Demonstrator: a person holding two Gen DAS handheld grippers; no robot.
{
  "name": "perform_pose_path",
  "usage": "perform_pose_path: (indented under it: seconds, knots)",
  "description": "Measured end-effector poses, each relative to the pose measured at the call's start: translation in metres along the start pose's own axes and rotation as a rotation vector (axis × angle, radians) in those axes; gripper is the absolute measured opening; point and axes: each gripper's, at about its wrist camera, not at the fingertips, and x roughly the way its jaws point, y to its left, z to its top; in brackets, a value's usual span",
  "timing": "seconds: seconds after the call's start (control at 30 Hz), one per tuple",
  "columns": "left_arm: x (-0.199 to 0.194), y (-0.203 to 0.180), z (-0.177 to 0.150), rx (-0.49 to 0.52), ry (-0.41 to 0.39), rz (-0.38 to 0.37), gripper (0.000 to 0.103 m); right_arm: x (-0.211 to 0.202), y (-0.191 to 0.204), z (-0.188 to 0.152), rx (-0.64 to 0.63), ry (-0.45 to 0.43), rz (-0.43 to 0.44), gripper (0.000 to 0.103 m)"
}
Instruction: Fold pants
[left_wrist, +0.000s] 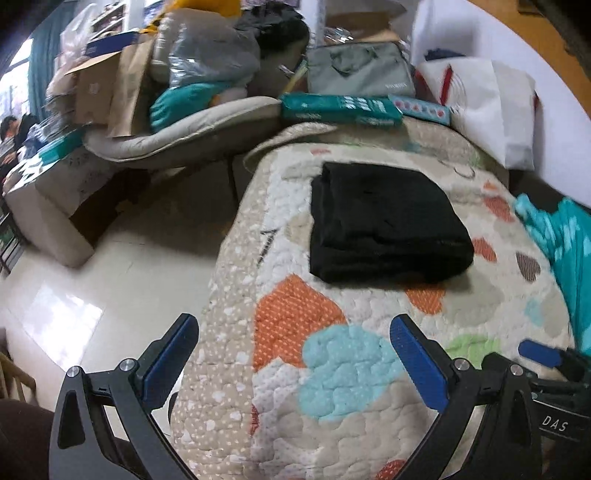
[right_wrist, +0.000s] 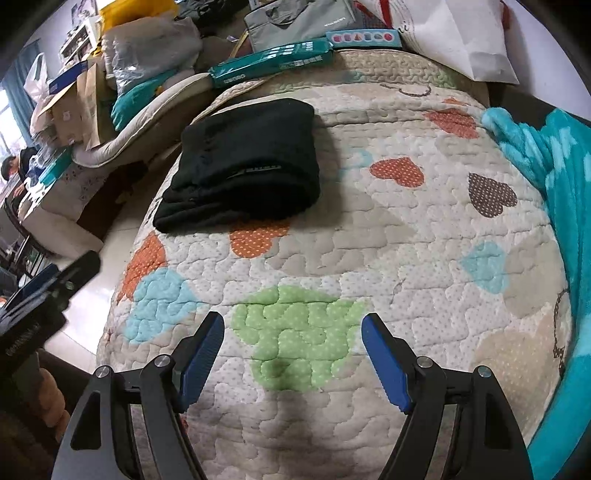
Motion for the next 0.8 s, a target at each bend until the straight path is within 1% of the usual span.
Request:
perform_pose_path:
  seconds: [0.1, 0.2, 0.37, 0.53, 0.8]
  knots:
    - [0.004, -0.006, -0.003, 0.034, 0.017, -0.006, 0.103, 0.0, 0.003, -0.001, -0.016, -0.003, -0.004, 0.083]
    - [0.006, -0.008, -0.004, 0.045, 0.03, -0.007, 0.103, -0.001, 0.001, -0.001, -0.007, -0.004, -0.008, 0.083]
    - [0.009, -0.004, -0.004, 0.025, 0.055, -0.012, 0.103, 0.001, -0.003, -0.002, 0.016, 0.007, -0.009, 0.083]
    - [0.014, 0.0, -0.004, 0.003, 0.087, -0.018, 0.103, 0.002, 0.001, -0.002, -0.004, 0.008, -0.013, 0.084]
    - [0.014, -0.002, -0.005, 0.018, 0.087, -0.018, 0.103, 0.003, 0.0, -0.003, 0.001, 0.015, -0.017, 0.084]
